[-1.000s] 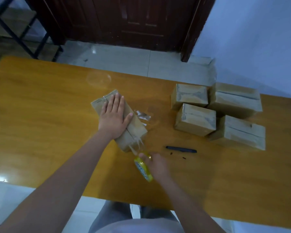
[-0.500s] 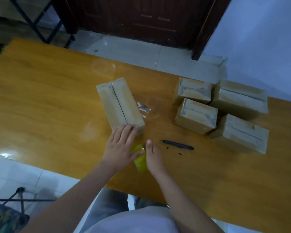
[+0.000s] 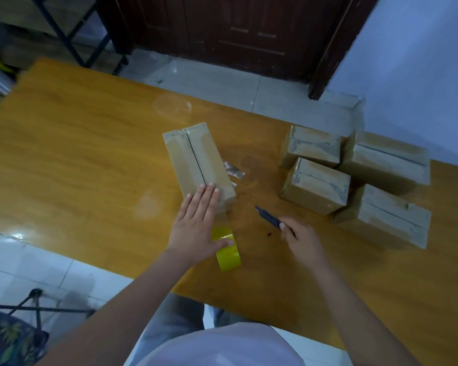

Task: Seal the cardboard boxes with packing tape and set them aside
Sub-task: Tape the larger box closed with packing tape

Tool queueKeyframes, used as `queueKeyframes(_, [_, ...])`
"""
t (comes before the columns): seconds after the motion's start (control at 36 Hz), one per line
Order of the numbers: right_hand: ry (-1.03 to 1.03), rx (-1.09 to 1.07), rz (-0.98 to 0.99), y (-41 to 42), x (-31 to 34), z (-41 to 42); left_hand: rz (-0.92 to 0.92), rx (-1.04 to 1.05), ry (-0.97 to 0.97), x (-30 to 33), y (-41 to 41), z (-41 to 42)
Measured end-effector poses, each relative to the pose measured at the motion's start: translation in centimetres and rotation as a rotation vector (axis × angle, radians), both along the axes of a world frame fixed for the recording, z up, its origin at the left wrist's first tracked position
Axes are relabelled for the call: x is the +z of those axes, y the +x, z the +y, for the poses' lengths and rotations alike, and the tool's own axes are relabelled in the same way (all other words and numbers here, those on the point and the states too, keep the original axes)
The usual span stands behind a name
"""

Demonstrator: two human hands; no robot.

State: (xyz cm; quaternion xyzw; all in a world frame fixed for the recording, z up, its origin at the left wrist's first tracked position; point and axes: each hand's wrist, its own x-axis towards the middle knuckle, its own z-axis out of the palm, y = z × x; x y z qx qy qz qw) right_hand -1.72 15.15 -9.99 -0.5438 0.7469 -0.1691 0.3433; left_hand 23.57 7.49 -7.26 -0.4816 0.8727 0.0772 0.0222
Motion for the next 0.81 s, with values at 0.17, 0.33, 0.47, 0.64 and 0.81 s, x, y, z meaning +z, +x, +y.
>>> queueKeyframes(0.17, [-0.095,-0.048,-0.266,2.1,3.7,-0.1,-0.009,0.0,-0.006,-0.2,0.0,0.0])
queueKeyframes(0.33, [-0.171,0.065,-0.118,3.1,4.0,-0.2,-0.006,0.011,-0.003,-0.3,0.0,0.1])
queueKeyframes(0.47, [-0.508,0.34,0.325,3.6,3.5,-0.5,0.008,0.009,0.003,-0.5,0.0,0.0])
queueKeyframes(0.64, [-0.505,0.289,0.457,4.0,2.3,-1.4,0.017,0.007,-0.006,-0.7,0.0,0.1])
queueKeyframes(0.81, [-0.143,0.071,0.509,2.2,-1.3,-0.6,0.026,0.006,-0.027,-0.9,-0.1,0.1])
